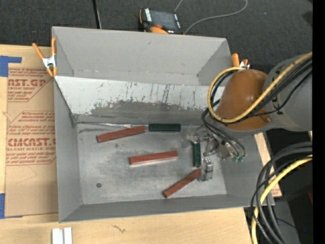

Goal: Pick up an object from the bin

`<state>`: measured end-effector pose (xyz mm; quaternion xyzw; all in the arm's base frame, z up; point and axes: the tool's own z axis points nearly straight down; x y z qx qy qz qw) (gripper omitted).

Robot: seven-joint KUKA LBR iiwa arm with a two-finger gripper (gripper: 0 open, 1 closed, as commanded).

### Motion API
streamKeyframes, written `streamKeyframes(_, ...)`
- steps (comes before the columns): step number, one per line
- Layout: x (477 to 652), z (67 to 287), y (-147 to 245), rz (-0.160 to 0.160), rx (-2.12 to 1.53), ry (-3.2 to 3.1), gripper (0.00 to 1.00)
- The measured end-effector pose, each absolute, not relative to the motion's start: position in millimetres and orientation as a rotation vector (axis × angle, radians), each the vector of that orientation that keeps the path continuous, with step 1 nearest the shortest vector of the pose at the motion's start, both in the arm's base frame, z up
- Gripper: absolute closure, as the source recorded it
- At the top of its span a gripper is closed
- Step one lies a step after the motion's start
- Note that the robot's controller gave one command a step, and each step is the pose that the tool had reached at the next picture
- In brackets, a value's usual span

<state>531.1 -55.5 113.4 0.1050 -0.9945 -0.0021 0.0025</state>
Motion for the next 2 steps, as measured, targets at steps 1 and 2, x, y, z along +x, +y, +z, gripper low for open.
streamKeyframes(1,492.1,69.9,-51.7,0.000,0.969,-2.995,0.00)
streamKeyframes(2,492.0,70.2,-51.9,0.000,0.964,-2.995,1.00)
